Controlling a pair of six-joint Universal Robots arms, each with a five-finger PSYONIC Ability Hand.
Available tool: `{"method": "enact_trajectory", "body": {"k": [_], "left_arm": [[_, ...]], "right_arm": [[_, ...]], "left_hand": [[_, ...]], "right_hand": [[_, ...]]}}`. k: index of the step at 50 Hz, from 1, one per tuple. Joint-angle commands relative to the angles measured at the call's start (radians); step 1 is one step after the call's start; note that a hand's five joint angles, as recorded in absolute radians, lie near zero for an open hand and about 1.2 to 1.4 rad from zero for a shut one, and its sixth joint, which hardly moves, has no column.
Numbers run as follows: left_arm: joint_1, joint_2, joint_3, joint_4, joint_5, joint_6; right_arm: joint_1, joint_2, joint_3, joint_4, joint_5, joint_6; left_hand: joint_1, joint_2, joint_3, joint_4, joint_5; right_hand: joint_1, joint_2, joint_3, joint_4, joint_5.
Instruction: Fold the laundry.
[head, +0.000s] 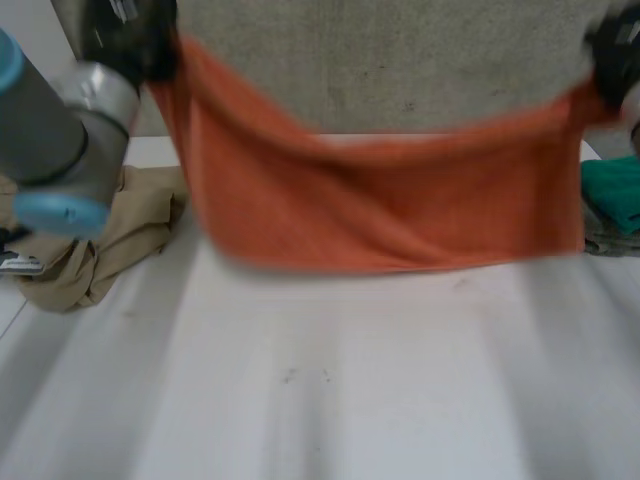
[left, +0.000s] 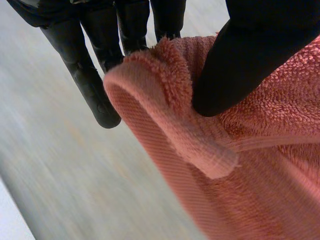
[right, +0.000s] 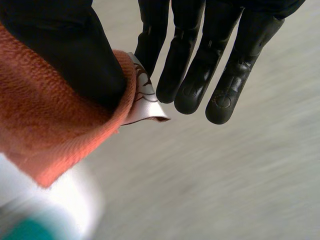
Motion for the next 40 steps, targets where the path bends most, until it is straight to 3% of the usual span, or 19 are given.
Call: {"method": "enact_trajectory", "body": {"k": [1, 13, 22, 28, 32, 35, 36, 40], "left_arm": [[-0.013, 0.036, 0.012, 0.212, -0.027, -0.024], [-0.001, 0.045, -0.352, 0.202, -0.031, -0.061], [0.014, 0.024, -0.571, 0.196, -0.018, -0.052], [0.014, 0.03, -0.692, 0.144, -0.019, -0.049], [0.025, 0.123, -0.745, 0.007, -0.019, -0.032], [0.049, 0.22, -0.775, -0.147, -0.019, 0.001], [0.054, 0.237, -0.78, -0.18, -0.018, 0.011], [0.071, 0.301, -0.808, -0.393, -0.016, 0.103]], "right_arm": [[0.045, -0.057, 0.028, -0.272, 0.001, 0.057], [0.056, -0.09, 0.266, -0.285, -0.024, 0.117], [0.021, -0.078, 0.552, -0.167, -0.179, 0.123], [-0.027, -0.092, 0.661, -0.089, -0.203, 0.108], [-0.054, -0.106, 0.677, 0.11, -0.202, 0.062], [-0.108, -0.188, 0.669, 0.352, -0.194, -0.016], [-0.151, -0.234, 0.675, 0.473, -0.185, -0.08], [-0.227, -0.276, 0.698, 0.648, -0.15, -0.233]], "left_hand": [[0.257, 0.196, 0.203, 0.195, 0.242], [0.257, 0.196, 0.203, 0.195, 0.242], [0.257, 0.196, 0.203, 0.195, 0.242], [0.257, 0.196, 0.203, 0.195, 0.242], [0.257, 0.196, 0.203, 0.195, 0.242], [0.257, 0.196, 0.203, 0.195, 0.242], [0.257, 0.196, 0.203, 0.195, 0.242], [0.257, 0.196, 0.203, 0.195, 0.242]], "right_hand": [[0.411, 0.219, 0.215, 0.208, 0.236], [0.411, 0.219, 0.215, 0.208, 0.236], [0.411, 0.219, 0.215, 0.208, 0.236], [0.411, 0.219, 0.215, 0.208, 0.236], [0.411, 0.219, 0.215, 0.208, 0.236], [0.411, 0.219, 0.215, 0.208, 0.236], [0.411, 0.219, 0.215, 0.208, 0.236], [0.411, 0.219, 0.215, 0.208, 0.236]]}}
